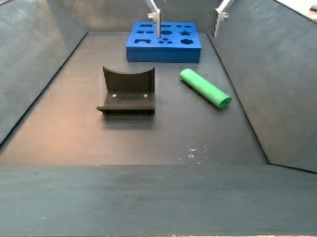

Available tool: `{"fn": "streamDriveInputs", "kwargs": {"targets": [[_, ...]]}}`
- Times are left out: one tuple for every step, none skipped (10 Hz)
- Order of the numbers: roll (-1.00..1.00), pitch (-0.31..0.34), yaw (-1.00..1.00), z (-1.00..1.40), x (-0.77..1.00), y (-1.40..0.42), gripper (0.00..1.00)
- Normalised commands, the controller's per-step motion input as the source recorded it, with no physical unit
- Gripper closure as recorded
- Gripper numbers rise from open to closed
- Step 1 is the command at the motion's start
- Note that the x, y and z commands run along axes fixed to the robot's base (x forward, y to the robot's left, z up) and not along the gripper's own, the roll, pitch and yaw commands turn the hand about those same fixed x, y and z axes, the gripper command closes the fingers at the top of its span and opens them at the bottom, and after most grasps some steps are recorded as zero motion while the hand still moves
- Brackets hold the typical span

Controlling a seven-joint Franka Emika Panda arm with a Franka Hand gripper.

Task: Pick up the oval object. Move up. Place the oval object on the fixture. Regrasp the oval object. Move to above the board. Insert the oval object.
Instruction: Pick up the oval object.

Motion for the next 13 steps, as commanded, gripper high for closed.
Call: {"fn": "streamDriveInputs", "kwargs": {"targets": [[0.0, -0.014, -0.1, -0.04, -0.54, -0.21, 0.0], [0.0, -0.059, 0.13, -0.26, -0.52, -0.46, 0.0], [0.05, -0.109, 0.42, -0.41, -0.44, -0.63, 0.0], [0.06, -0.091, 0.59, -0.48, -0.24, -0.54, 0.0], [0.11, -0.146, 0.65, -0.61, -0.3, -0.47, 0.0], [0.12, -0.16, 0.61, -0.77, -0.22, -0.39, 0.0], [0.11, -0.131, 0.56, -0.87, -0.2, -0.34, 0.0], [0.15, -0.12, 0.48, -0.88, -0.33, -0.39, 0.0], [0.17, -0.111, 0.45, -0.89, -0.34, -0.38, 0.0], [0.16, -0.107, 0.43, -0.9, -0.33, -0.33, 0.0], [0.14, -0.106, 0.39, -0.91, -0.32, -0.29, 0.0], [0.09, -0.064, 0.38, -0.89, -0.09, -0.19, 0.0], [0.03, -0.027, 0.37, -0.89, 0.0, -0.12, 0.0]]}}
